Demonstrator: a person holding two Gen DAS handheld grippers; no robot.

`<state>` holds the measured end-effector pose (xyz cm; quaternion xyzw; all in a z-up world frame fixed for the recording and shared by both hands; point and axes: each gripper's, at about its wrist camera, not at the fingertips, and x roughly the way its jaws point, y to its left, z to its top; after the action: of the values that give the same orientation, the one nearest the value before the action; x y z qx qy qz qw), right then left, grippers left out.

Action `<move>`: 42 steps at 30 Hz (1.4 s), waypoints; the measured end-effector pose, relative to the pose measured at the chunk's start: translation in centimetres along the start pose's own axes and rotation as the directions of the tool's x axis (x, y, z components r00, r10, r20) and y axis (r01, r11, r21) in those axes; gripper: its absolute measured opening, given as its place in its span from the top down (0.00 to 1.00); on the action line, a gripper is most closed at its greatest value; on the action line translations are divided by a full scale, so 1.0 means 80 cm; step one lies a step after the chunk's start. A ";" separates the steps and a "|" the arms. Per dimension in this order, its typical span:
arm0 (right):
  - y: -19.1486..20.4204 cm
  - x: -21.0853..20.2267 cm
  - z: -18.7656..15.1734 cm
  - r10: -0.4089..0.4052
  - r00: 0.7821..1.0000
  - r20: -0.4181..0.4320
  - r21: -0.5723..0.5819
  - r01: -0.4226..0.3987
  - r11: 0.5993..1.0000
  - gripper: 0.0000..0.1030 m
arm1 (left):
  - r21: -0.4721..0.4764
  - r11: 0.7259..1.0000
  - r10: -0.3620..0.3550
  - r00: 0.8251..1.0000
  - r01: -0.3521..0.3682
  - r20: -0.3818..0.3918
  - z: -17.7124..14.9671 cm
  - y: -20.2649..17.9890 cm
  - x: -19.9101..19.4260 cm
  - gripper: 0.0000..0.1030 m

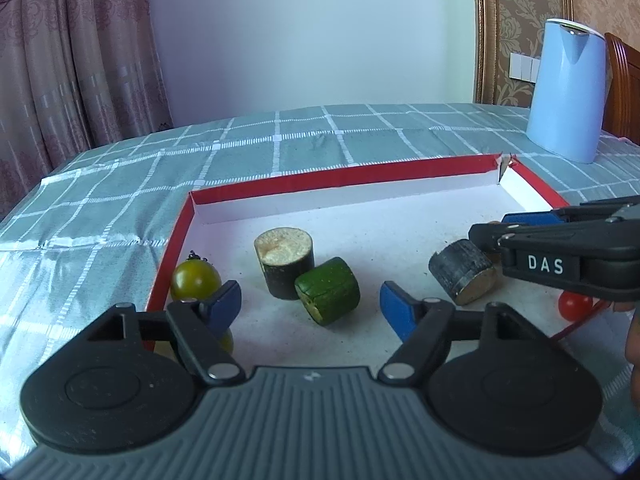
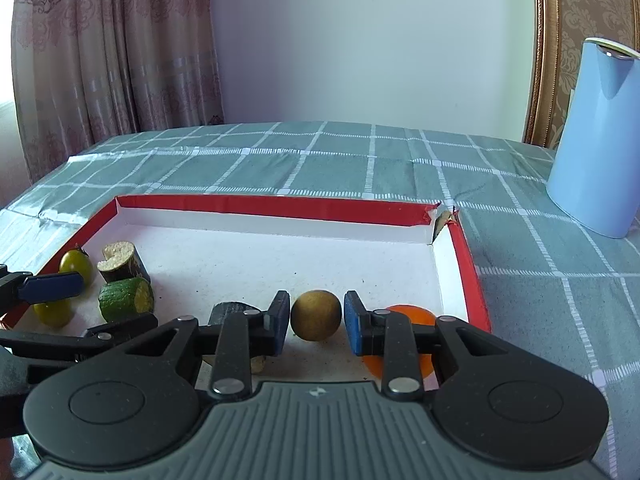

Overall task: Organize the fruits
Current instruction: 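Open the left gripper to release the cucumber slice while the right gripper releases the brown fruit, then grasp the red cherry tomato on the cloth with the left gripper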

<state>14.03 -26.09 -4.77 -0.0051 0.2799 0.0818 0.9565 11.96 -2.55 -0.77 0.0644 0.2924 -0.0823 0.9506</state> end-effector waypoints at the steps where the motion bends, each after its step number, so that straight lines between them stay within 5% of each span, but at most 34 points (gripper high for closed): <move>1: 0.000 -0.001 0.000 -0.002 1.000 0.002 0.001 0.002 1.000 0.72 | 0.002 1.000 -0.002 1.000 0.002 0.001 0.000 0.000 0.000 0.23; 16: -0.009 -0.017 -0.006 0.026 0.999 0.042 0.032 -0.027 0.999 0.69 | 0.009 1.000 -0.008 1.000 0.008 0.020 -0.005 0.000 -0.007 0.00; 21: -0.008 -0.044 -0.010 0.004 0.991 0.133 0.028 -0.008 1.000 0.34 | -0.028 1.000 -0.013 1.000 0.013 0.023 -0.008 0.010 -0.015 0.00; 28: -0.016 -0.086 -0.025 -0.019 0.975 0.220 0.028 0.014 1.000 0.34 | -0.078 0.997 -0.013 0.999 0.017 0.045 -0.028 0.034 -0.044 0.00; 32: -0.032 -0.099 -0.036 0.009 0.977 0.215 0.076 -0.026 0.997 0.34 | -0.144 0.986 -0.082 0.995 0.090 0.059 -0.037 0.051 -0.065 0.00; 42: -0.042 -0.103 -0.051 -0.005 0.981 0.195 0.118 -0.019 0.993 0.32 | -0.014 0.988 -0.152 0.987 0.153 0.060 -0.069 0.000 -0.111 0.00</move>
<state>5.55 -30.86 -3.89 0.0612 0.1891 0.0684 0.9776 1.73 -0.57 -0.24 0.0304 0.2693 -0.1540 0.9502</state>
